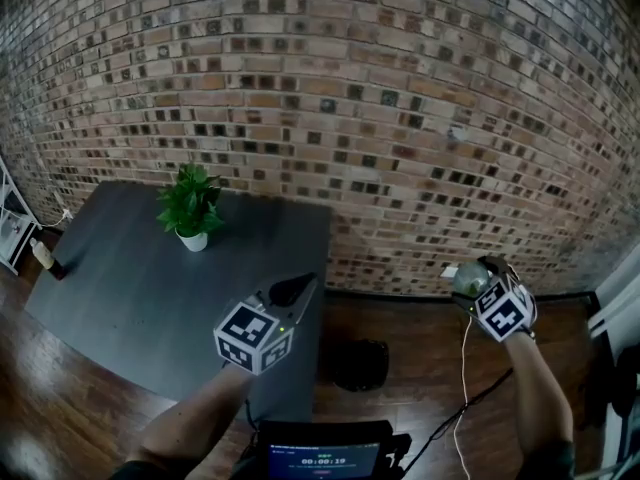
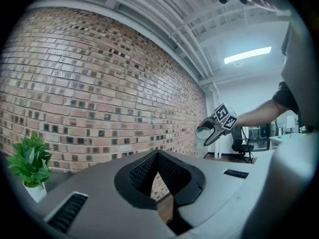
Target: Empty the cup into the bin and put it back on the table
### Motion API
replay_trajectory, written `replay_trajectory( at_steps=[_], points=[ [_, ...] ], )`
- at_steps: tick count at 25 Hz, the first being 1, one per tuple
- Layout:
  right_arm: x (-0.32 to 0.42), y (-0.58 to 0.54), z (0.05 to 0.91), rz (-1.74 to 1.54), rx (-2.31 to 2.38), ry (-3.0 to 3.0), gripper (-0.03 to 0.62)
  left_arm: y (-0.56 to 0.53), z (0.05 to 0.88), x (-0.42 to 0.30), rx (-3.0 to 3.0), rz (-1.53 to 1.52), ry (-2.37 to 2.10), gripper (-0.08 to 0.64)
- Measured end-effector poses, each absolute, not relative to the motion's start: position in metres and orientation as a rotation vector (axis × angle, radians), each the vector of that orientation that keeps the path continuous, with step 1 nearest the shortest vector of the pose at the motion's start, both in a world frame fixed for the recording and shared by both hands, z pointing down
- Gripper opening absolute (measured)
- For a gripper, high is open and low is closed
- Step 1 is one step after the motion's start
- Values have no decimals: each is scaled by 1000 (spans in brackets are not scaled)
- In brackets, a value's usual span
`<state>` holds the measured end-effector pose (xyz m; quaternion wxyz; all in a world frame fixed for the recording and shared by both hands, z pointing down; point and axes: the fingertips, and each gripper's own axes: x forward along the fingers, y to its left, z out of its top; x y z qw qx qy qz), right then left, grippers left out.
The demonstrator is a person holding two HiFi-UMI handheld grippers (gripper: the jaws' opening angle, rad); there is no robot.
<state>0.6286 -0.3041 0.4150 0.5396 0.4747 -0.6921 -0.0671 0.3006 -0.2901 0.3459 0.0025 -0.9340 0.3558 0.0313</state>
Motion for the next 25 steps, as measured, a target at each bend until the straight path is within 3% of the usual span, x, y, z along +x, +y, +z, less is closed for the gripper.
replay_trajectory(
  at_steps=[15,25],
  points=[
    [635,-305,415,-223,1058,-1572,396,-350,369,404,-2955,32,1213,1],
    [633,-315,405,-329,982,-1469,396,-371,394,426,-2984,-51,1225,1]
  ],
)
